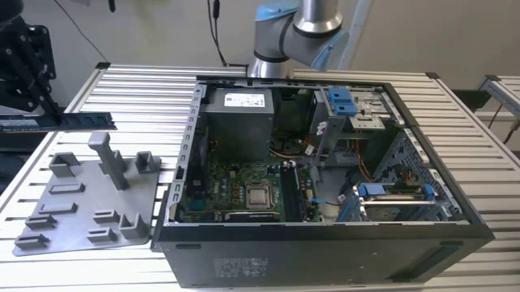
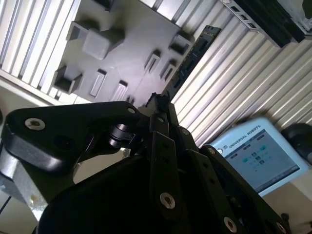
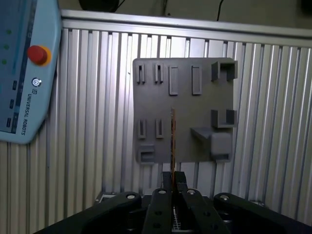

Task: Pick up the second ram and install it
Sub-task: 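Pick up the second ram and move it above second insertion slot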

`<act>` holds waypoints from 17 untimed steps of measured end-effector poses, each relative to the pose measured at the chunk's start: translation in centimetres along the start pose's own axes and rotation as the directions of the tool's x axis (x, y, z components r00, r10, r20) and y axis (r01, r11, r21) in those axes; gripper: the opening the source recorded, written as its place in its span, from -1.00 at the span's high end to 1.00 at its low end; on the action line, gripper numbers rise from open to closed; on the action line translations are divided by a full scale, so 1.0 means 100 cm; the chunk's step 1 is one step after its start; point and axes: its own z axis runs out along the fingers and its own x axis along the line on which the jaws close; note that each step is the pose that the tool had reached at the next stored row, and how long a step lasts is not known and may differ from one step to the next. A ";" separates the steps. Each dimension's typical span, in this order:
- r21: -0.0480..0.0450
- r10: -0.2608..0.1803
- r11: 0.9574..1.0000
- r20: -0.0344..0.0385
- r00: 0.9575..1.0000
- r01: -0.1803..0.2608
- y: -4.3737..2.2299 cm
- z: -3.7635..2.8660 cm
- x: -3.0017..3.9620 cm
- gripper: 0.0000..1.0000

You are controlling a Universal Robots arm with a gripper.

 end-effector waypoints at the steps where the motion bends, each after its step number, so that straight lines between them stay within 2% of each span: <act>1: 0.000 0.000 1.000 0.000 1.000 0.000 -0.0007 0.0000 0.0000 0.72; 17: 0.000 0.000 1.000 0.000 1.000 0.000 -0.0143 0.0002 0.0007 0.72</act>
